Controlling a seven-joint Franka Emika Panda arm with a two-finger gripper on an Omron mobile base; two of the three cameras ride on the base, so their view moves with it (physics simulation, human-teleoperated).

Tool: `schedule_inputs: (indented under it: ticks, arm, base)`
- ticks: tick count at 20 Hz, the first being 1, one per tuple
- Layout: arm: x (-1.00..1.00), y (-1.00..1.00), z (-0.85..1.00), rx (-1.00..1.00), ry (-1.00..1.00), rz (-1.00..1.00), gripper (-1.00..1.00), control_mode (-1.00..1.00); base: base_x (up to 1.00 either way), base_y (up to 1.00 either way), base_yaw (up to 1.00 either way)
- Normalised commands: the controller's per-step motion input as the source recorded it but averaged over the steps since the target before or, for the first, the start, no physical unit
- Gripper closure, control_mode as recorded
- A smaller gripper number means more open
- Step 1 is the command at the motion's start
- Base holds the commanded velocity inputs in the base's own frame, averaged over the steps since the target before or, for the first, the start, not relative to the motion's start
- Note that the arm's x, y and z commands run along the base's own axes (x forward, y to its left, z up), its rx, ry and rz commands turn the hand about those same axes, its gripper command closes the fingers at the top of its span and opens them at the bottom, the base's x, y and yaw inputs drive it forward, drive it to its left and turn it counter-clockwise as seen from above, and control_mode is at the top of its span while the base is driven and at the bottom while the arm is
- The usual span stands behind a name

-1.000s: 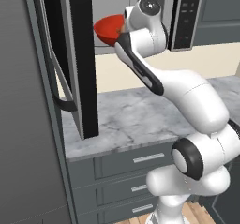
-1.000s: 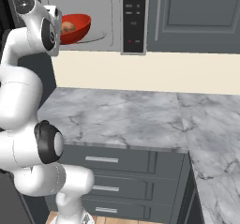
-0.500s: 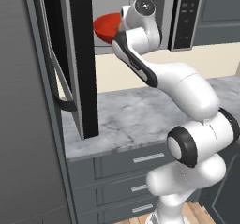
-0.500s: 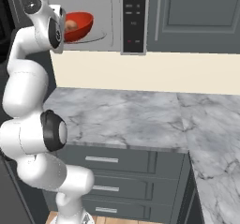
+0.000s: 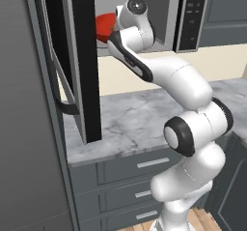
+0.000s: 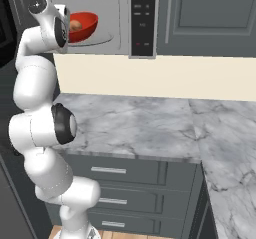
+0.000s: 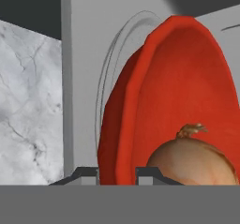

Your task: Pick the onion from the sink and place it in the bowl. Then pick the bowl and place it in the microwave. Then close the microwave door and press the start button.

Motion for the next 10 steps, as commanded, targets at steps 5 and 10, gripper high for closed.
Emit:
schedule_inputs:
  ticks: [5,10]
  arm:
    - [0.09,0.18,0.0,0.0,0.0,0.0,1.0,-1.0]
    - [0.1,0.03,0.0,0.0,0.0,0.0,-1.0,-1.0]
  base:
    - [0.0,0.0,0.0]
    - [0.0,0.0,0.0]
